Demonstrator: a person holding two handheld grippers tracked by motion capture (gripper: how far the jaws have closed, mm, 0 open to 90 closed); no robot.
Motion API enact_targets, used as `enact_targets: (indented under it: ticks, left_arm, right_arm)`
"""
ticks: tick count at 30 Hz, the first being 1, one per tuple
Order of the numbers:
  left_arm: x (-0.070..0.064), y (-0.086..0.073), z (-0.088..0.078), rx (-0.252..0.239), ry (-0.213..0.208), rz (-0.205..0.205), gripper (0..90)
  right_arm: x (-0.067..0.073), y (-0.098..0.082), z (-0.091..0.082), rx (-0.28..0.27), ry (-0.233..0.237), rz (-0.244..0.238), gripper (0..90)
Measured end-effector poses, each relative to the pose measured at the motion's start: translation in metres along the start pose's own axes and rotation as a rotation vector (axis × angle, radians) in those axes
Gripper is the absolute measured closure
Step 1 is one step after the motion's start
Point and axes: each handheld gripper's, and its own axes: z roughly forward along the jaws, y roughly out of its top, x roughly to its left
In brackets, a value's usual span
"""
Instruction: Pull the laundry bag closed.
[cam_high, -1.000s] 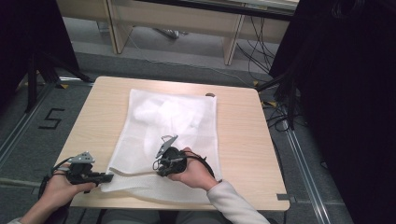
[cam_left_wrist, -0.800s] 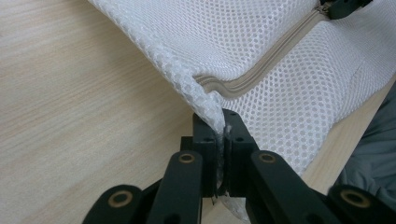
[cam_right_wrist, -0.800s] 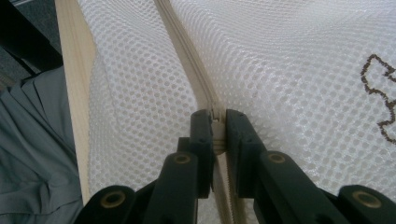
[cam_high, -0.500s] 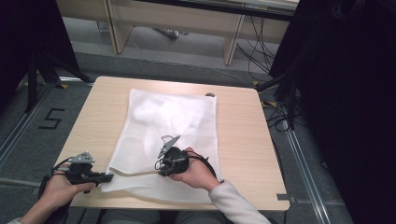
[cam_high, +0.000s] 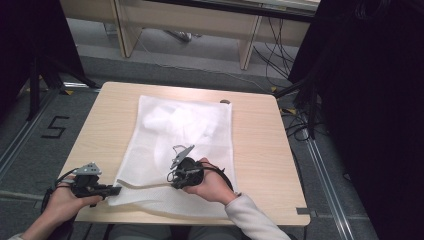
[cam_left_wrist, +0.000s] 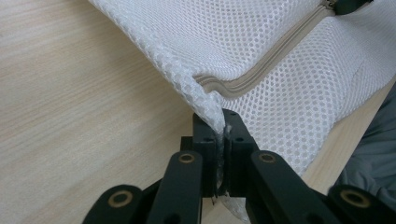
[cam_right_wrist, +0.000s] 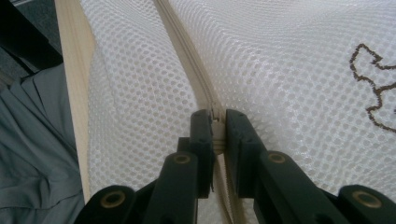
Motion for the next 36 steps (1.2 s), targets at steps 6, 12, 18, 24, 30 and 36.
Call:
enact_targets:
  ticks: [6,12,18,24,30,36]
  left_arm:
    - [0.0006,-0.0001,0.0002,-0.001,-0.009,-0.001,85.4]
    - [0.0005,-0.0001,0.0003,-0.004,-0.01,-0.003,85.3]
    - [0.0005,-0.0001,0.0002,-0.001,-0.004,0.001,85.4]
    - [0.0008,-0.0001,0.0004,-0.003,-0.009,-0.003,85.4]
    - [0.0012,-0.0001,0.0002,-0.001,-0.012,-0.002,85.4]
    - [0.0016,0.0,-0.0002,0.004,-0.01,0.001,85.4]
  right_arm:
    - [-0.0007,-0.0016,-0.0016,0.003,-0.001,0.002,82.3]
    - [-0.0007,-0.0021,-0.0026,0.004,-0.002,0.003,82.3]
    - [-0.0008,-0.0033,-0.0027,0.005,-0.001,0.012,82.3]
    - [-0.0008,-0.0054,-0.0042,0.011,-0.007,0.027,82.3]
    - [-0.0029,-0.0065,-0.0044,0.006,-0.005,0.012,82.3]
    - [-0.0041,-0.0087,-0.0061,0.01,-0.006,0.018,82.3]
